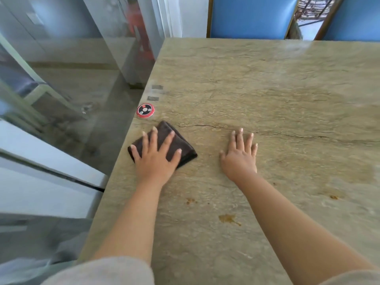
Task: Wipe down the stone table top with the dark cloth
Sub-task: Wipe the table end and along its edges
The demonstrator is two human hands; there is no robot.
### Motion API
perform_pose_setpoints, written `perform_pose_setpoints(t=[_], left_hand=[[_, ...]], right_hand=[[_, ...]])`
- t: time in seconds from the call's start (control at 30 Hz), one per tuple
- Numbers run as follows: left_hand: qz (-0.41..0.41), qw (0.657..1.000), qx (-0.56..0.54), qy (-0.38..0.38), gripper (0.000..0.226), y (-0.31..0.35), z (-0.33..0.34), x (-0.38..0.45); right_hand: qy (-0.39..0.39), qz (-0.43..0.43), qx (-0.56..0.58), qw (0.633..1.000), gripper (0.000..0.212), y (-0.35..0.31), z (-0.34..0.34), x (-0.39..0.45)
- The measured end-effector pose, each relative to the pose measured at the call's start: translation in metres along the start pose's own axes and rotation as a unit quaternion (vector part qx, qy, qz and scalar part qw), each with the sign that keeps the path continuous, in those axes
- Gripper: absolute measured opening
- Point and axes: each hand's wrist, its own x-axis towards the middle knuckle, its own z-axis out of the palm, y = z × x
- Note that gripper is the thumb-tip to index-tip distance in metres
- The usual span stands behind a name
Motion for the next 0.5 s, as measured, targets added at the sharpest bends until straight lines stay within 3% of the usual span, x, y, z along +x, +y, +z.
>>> perform_pose_setpoints(t=[0.17, 0.33, 0.5], left_hand=[[-0.068, 0.997, -0.026, -0.009, 0.06, 0.006, -0.003, -0.005], [0.004, 1.0, 0.008, 0.016, 0.062, -0.01, 0.007, -0.087], [-0.02, 1.0, -0.012, -0.001, 0.061, -0.046, -0.002, -0.049]], right_hand=[[-0.015, -0.055, -0.029, 0.998, 0.06, -0.015, 0.014, -0.021], [-0.008, -0.049, -0.037, 0.998, 0.058, -0.02, 0.02, -0.024], [-0.01, -0.048, -0.044, 0.998, 0.057, -0.019, 0.02, -0.024]])
